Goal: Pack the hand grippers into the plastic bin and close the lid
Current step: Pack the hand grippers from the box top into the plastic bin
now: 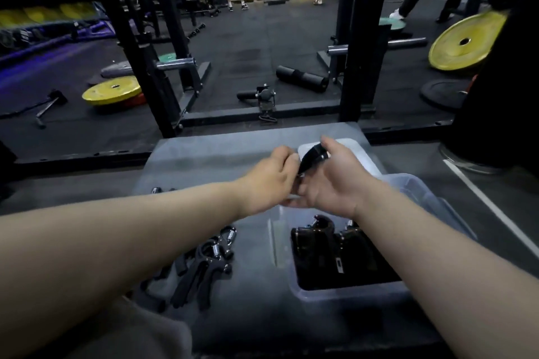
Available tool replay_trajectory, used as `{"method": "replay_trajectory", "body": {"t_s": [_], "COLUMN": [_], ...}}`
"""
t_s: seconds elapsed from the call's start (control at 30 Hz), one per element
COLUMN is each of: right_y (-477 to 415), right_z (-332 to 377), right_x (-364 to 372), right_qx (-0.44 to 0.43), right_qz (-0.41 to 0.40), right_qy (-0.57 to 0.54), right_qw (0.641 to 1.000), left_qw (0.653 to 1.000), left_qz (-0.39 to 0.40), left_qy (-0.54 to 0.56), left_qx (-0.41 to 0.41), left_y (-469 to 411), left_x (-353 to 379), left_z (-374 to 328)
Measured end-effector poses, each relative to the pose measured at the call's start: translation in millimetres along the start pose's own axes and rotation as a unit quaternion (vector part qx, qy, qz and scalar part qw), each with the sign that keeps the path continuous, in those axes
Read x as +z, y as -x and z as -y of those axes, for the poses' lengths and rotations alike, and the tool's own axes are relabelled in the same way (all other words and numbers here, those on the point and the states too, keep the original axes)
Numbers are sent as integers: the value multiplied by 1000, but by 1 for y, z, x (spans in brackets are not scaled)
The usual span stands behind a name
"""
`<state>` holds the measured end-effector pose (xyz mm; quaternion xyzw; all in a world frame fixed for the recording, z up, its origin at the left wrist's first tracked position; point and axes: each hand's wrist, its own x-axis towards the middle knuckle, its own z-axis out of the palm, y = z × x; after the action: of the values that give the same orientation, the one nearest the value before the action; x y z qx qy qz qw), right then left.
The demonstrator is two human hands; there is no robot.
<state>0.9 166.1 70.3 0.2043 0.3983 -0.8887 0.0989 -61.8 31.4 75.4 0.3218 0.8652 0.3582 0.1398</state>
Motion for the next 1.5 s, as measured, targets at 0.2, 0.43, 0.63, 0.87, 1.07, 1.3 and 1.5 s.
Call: {"method": "replay_trajectory", "body": {"t_s": [0.2, 0.43, 0.63, 0.87, 1.07, 1.3, 1.5], "right_y": [26, 64, 63, 29, 20, 17, 23], "right_z": [16, 46, 36, -6, -17, -18, -17], "right_x": [-41, -89, -125, -160, -175, -183, -181], "right_qx": [-12, -23, 70, 160, 189, 190, 219], "right_qz": [-30, -219, -308, -288, -249, -220, -192], "right_qy": [-41, 390, 657, 713, 724, 690, 699], "right_qw": [999, 894, 684, 619, 616, 663, 653], "left_qw": [975, 926, 863, 851, 860, 873, 879], "left_qz": [69, 167, 183, 181, 199, 195, 206], "left_qy": [-132, -301, -427, -458, -433, -411, -397], "left_qx": [166, 152, 197, 181, 182, 175, 166], "left_y": [17, 15, -10, -22, -30, -36, -36], "left_x": [21, 37, 49, 61, 62, 65, 65], "left_z": [-13, -3, 27, 36, 43, 43, 43]}}
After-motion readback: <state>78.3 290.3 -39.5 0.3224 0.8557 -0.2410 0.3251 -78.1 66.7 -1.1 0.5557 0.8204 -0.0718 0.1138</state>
